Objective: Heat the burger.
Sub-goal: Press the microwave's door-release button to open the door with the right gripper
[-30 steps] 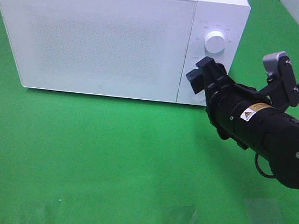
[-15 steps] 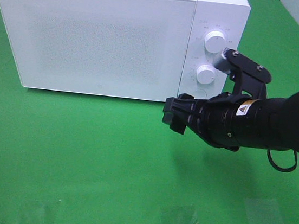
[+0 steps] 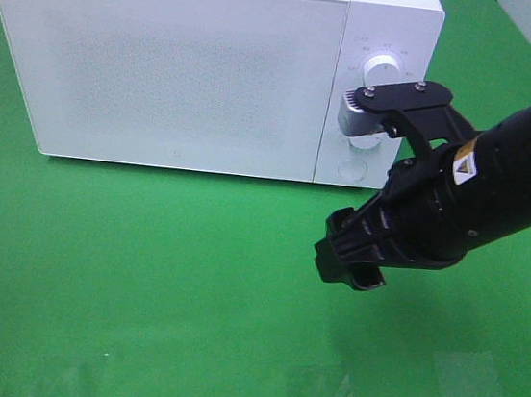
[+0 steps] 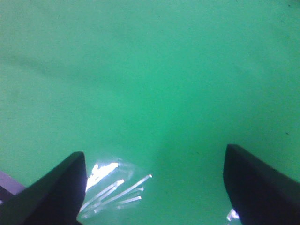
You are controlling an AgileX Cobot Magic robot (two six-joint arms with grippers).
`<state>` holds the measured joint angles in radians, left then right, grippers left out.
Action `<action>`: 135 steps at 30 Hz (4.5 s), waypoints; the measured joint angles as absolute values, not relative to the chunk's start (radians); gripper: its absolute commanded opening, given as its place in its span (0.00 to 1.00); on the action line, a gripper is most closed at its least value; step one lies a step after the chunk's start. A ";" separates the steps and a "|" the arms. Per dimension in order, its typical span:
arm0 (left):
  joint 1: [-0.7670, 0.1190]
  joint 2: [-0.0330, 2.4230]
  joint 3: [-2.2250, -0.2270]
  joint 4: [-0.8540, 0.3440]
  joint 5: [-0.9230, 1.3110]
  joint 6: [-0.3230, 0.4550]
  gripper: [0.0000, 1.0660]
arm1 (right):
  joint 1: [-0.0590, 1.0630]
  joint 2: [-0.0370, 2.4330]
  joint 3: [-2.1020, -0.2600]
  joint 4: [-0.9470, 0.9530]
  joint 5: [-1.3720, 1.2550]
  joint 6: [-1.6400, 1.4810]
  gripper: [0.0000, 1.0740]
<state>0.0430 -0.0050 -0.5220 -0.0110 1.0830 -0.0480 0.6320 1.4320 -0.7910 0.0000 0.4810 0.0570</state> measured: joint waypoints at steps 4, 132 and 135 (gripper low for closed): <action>0.043 -0.005 -0.522 -0.011 1.083 -0.048 0.92 | 0.632 1.348 -0.794 -0.040 0.598 0.056 0.71; 0.043 -0.005 -0.518 -0.011 1.083 -0.048 0.92 | 0.006 0.630 -0.525 0.000 0.281 0.000 0.71; 0.043 -0.005 -0.518 -0.011 1.083 -0.048 0.92 | 0.006 0.729 -0.525 -0.009 0.176 0.000 0.70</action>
